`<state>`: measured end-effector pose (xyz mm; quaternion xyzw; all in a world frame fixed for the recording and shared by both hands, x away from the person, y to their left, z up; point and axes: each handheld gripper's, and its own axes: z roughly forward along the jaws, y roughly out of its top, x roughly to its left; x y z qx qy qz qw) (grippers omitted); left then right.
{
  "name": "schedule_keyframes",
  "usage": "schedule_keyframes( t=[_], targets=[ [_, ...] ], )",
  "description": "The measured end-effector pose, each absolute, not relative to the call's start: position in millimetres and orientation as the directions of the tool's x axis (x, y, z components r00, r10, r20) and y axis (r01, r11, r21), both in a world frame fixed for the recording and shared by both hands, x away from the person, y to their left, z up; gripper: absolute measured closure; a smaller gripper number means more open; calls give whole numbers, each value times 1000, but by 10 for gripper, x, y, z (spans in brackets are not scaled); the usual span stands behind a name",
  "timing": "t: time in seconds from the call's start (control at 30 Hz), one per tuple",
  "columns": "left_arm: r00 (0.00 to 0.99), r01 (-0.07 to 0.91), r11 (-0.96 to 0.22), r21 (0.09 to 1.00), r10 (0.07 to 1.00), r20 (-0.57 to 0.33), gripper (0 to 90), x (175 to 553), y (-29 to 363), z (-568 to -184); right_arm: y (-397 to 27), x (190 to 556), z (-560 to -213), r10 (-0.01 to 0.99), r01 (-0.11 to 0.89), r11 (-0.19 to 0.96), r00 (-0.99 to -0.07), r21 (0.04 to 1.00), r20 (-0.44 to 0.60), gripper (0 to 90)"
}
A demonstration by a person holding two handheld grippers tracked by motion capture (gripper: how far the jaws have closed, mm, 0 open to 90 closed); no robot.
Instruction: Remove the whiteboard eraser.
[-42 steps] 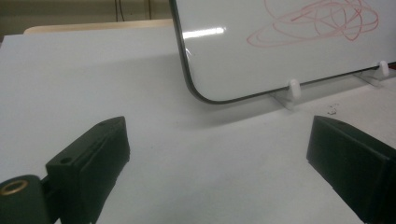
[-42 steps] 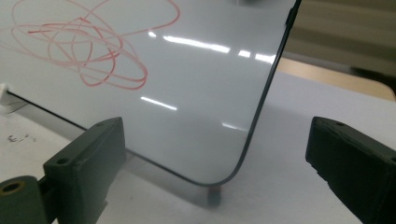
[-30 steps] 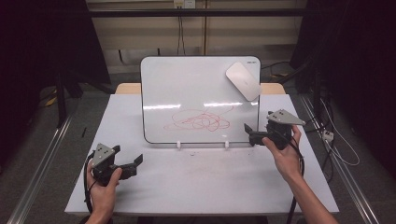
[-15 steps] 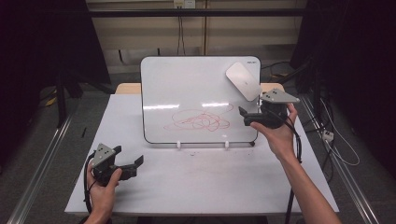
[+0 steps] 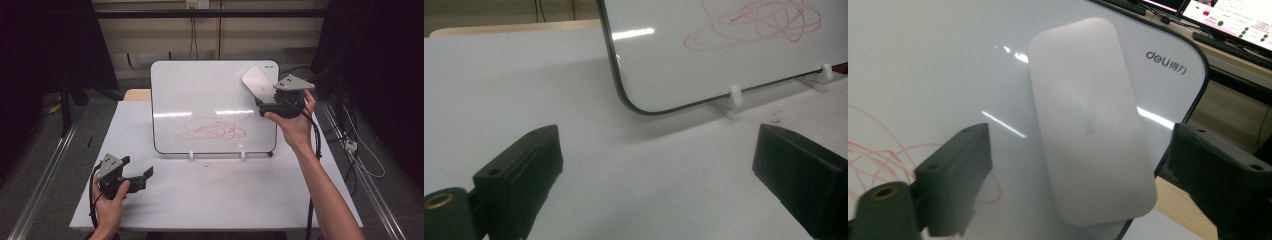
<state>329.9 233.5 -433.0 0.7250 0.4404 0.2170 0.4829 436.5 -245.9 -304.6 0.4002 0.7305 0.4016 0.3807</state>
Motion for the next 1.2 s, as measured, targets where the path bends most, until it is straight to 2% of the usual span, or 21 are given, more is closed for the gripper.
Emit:
schedule_keyframes(
  t=[0.07,0.13,0.37,0.8,0.9,1.2],
  targets=[
    [520,430,-154,890,847,-105,57,3304,2333,-4333,-2459,4401,-3027,888,282,358,-396,890,-232,148],
    [524,430,-158,889,846,-103,57,3304,2324,-4333,-2437,4500,-2988,875,277,405,-393,872,-282,209],
    [527,427,-158,890,844,-103,57,3296,2322,-4333,-2382,4654,-2990,869,292,429,-392,855,-302,179],
    [516,432,-158,888,851,-99,56,3268,2342,-4334,-2310,4783,-3115,847,339,494,-395,801,-355,235],
    [511,434,-155,888,853,-100,56,3270,2352,-4335,-2302,4805,-3140,844,347,499,-403,794,-354,281],
    [500,437,-144,888,860,-107,56,3280,2383,-4342,-2286,4842,-3147,839,373,515,-406,772,-363,296]
  ],
)
